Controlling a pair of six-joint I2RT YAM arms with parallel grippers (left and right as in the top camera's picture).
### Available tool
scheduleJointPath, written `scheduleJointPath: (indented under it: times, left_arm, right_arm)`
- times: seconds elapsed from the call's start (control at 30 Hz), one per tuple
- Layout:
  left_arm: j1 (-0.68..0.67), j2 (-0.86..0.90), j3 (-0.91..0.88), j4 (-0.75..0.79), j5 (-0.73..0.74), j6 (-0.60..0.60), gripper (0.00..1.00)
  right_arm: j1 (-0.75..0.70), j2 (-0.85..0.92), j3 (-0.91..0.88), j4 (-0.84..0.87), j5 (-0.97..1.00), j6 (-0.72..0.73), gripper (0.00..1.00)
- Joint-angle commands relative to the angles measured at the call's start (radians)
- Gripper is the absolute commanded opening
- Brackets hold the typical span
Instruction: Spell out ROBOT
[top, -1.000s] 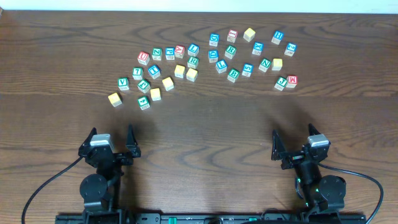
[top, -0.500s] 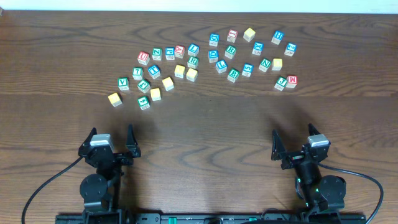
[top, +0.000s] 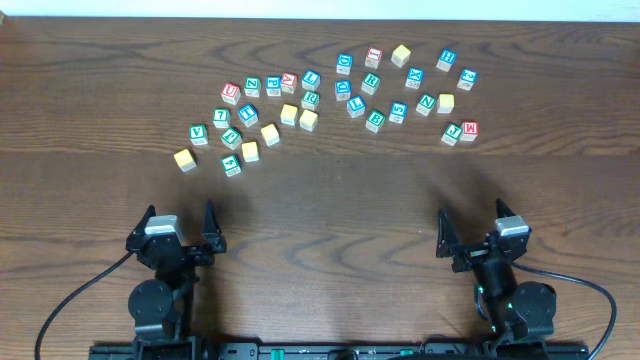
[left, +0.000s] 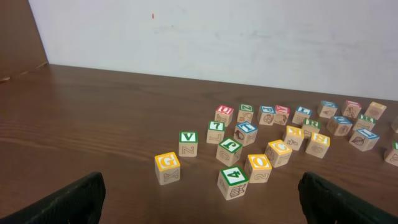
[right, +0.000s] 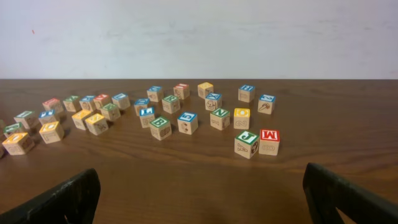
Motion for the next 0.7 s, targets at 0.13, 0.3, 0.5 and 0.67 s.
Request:
scheduleJointPath:
  times: [0.13,0.3,0.5,0.67]
  left_arm:
    - [0.004,-0.005,-0.014,-0.037,0.006,0.016,0.98]
    - [0.004,-0.005,-0.014,-0.036,0.006,0.016,0.98]
    - [0.004,-0.004,-0.012,-0.038,0.015,0.016,0.97]
    - [0.004,0.044,0.031,-0.039,0.044,0.016,0.98]
  right_arm:
    - [-0.002,0.005,-0.001,-0.002,-0.009,-0.005,0.99]
    - [-0.002,0.005,-0.001,-0.002,-0.009,-0.005,0.99]
    - [-0.002,0.005,-0.001,-0.002,-0.01,-0.005,0.99]
    - [-0.002,0.005,-0.001,-0.002,-0.009,-0.005,0.99]
